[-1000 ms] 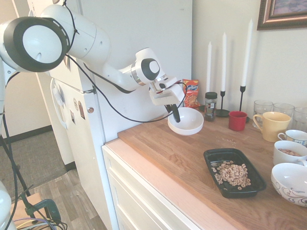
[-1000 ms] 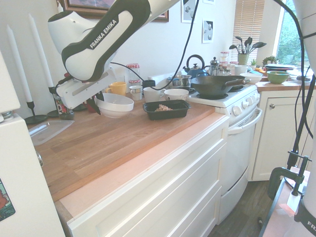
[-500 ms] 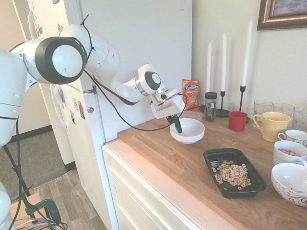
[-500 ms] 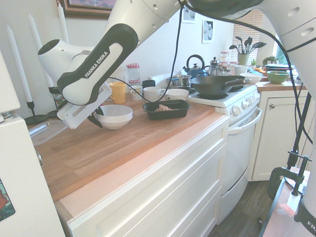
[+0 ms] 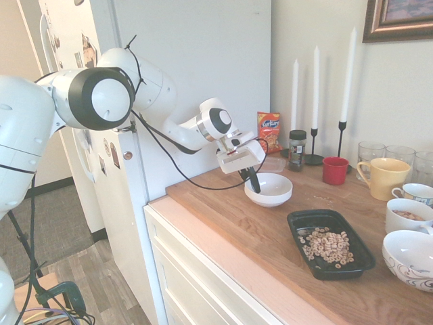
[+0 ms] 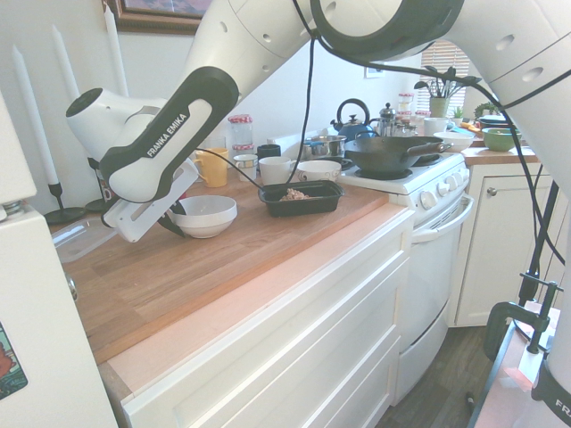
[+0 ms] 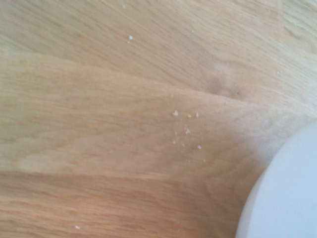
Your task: Put the cereal into the box
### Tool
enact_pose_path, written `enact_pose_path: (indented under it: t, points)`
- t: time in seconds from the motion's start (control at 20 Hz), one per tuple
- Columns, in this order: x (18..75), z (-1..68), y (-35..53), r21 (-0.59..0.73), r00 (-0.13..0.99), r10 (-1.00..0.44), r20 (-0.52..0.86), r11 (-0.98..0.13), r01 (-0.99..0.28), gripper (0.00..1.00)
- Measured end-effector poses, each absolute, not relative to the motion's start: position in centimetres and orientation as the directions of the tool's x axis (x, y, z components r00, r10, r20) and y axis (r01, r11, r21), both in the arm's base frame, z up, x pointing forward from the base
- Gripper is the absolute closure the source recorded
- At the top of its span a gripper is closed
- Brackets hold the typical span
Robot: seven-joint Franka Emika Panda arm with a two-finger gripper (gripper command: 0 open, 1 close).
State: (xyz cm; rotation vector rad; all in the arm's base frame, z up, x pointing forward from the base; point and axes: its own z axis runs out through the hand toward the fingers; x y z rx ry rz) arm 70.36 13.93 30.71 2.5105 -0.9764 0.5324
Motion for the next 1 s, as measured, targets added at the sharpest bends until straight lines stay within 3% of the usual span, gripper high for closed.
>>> enact_pose_path:
  t: [0.45, 0.8, 1.0]
  points:
    - [70.4, 31.2, 14.5, 0.185, 0.669, -0.575, 0.471, -0.677, -0.712, 0.00]
    - [70.1, 38.7, 12.0, -0.034, 0.568, -0.741, 0.358, -0.619, -0.785, 0.00]
    - [68.5, 43.2, 9.6, -0.137, 0.576, -0.788, 0.216, -0.608, -0.782, 0.00]
